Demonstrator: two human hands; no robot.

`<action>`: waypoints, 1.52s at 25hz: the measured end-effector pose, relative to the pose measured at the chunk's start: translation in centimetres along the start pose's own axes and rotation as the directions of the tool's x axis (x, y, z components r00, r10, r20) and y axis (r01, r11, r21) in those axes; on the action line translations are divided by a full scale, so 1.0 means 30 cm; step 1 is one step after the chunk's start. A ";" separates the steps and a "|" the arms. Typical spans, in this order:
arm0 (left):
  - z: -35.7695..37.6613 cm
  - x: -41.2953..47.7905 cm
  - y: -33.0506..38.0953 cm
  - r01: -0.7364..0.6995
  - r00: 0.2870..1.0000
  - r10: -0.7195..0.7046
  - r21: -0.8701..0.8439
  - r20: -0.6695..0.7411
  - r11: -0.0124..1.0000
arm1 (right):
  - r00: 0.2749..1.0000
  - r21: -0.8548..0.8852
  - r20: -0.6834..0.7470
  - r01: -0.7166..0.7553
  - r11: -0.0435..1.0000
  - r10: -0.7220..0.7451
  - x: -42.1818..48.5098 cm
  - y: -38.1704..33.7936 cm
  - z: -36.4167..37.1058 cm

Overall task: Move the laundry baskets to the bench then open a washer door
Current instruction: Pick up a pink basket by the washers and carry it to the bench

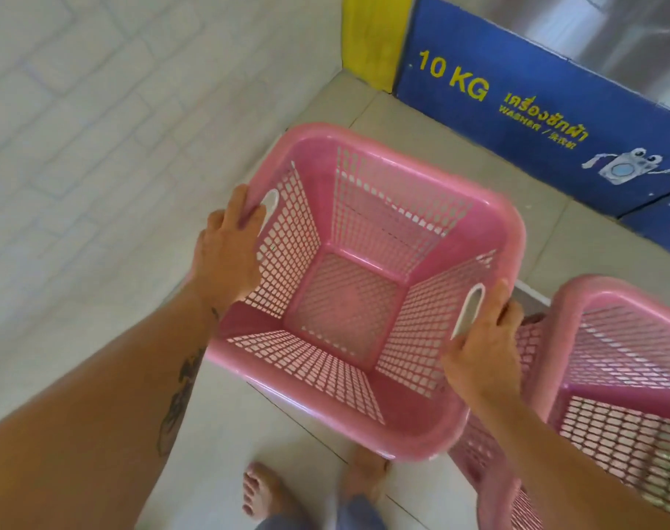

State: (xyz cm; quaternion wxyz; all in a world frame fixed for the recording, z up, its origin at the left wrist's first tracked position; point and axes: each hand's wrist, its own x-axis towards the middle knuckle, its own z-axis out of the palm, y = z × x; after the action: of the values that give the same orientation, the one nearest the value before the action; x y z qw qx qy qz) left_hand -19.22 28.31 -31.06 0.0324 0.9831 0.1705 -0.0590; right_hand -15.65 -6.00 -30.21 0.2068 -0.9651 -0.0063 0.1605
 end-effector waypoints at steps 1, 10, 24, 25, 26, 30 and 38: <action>0.022 0.000 -0.022 -0.020 1.000 0.020 0.019 -0.003 1.000 | 1.000 -0.031 -0.001 -0.005 1.000 0.005 0.013 -0.008 0.000; -0.208 -0.325 -0.209 0.203 0.979 -0.203 -0.131 0.017 0.970 | 0.975 -0.084 0.035 0.222 0.971 -0.220 -0.036 -0.266 -0.234; -0.987 -1.382 -0.065 0.637 0.703 -0.698 -0.318 -0.133 0.702 | 0.616 -0.018 0.251 0.774 0.633 -0.747 -0.536 -0.606 -0.820; -1.007 -1.463 -0.010 0.668 0.663 -0.733 -0.320 -0.153 0.671 | 0.575 -0.018 0.264 0.805 0.592 -0.774 -0.574 -0.600 -0.853; -1.024 -1.557 0.058 0.704 0.618 -0.769 -0.319 -0.167 0.635 | 0.538 -0.026 0.279 0.832 0.554 -0.795 -0.623 -0.583 -0.886; -1.053 -1.895 0.261 0.763 0.503 -0.839 -0.350 -0.206 0.544 | 0.415 0.010 0.304 0.899 0.438 -0.858 -0.844 -0.510 -0.966; -1.029 -2.700 0.488 0.881 0.124 -0.980 -0.437 -0.153 0.180 | 0.095 0.070 0.512 0.986 0.152 -0.853 -1.520 -0.523 -0.910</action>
State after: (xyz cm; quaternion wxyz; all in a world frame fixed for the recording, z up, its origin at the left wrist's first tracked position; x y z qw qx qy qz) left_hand -86.75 -9.72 10.47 0.0700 0.6283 0.7583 0.1589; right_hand -49.52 -6.07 13.66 0.1078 -0.6902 -0.6869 0.2006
